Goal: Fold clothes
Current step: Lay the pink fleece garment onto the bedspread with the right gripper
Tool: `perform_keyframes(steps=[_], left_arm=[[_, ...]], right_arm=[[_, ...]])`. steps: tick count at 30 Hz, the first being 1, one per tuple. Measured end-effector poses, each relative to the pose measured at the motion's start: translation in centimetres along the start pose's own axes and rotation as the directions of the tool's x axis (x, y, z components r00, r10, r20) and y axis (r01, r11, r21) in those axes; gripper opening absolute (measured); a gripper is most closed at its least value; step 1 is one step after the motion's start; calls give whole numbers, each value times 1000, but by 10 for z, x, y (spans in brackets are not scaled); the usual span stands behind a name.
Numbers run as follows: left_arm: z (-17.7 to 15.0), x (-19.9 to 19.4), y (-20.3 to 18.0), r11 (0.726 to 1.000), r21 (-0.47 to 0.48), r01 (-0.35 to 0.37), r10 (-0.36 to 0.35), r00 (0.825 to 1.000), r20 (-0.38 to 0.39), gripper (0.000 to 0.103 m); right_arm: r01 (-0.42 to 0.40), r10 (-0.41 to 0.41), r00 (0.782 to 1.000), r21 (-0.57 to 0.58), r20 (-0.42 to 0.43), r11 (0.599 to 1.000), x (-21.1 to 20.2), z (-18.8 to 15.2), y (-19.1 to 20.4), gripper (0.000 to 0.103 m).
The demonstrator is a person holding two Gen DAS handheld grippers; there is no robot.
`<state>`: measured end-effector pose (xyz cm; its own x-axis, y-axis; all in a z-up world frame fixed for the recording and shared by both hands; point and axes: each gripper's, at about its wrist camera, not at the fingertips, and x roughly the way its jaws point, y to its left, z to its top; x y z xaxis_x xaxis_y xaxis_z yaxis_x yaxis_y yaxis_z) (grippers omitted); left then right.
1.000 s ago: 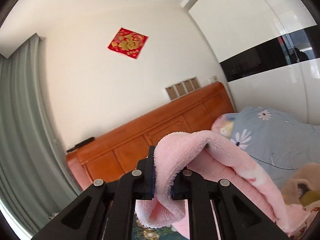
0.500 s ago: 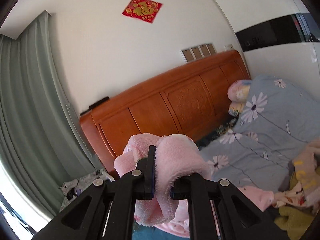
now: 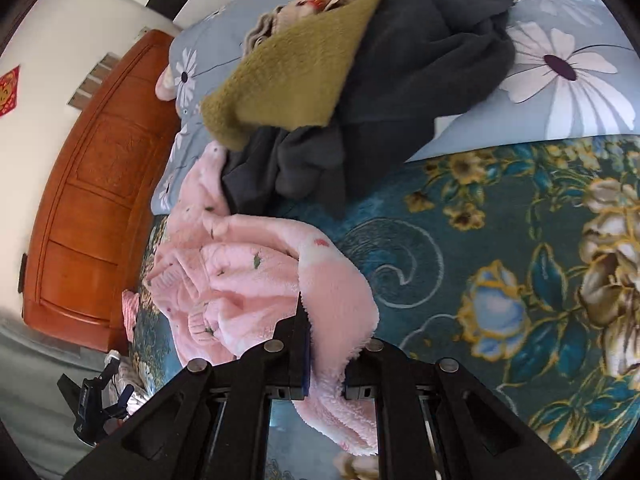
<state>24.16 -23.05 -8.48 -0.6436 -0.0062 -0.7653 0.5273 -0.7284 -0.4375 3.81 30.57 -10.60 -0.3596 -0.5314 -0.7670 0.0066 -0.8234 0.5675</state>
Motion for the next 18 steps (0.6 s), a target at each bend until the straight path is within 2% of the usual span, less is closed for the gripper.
perform_keyframes(steps=[3, 6, 9, 12, 14, 16, 18], left_arm=[[-3, 10, -21, 997, 78, 9, -7, 1000, -22, 103], [-6, 20, -42, 988, 156, 20, -13, 999, -44, 103], [-9, 32, -66, 975, 210, 70, -56, 996, -72, 103], [-12, 51, -98, 954, 267, 137, -107, 987, -122, 103], [-14, 69, -119, 933, 313, 179, -131, 977, -167, 103], [-17, 90, -133, 920, 343, 190, -121, 970, -212, 103], [-20, 112, -140, 922, 345, 178, -98, 967, -237, 102]], right_arm=[[100, -102, 993, 33, 53, 994, -26, 21, -32, 10], [187, -198, 976, 109, 94, 976, -43, 43, -68, 10], [245, -265, 960, 189, 91, 951, -48, 58, -100, 10], [285, -293, 956, 214, 8, 934, -33, 50, -115, 11], [310, -317, 948, 181, 12, 933, -41, 41, -109, 14], [335, -341, 940, 147, 17, 931, -49, 33, -104, 19], [359, -364, 931, 114, 23, 926, -58, 24, -98, 28]])
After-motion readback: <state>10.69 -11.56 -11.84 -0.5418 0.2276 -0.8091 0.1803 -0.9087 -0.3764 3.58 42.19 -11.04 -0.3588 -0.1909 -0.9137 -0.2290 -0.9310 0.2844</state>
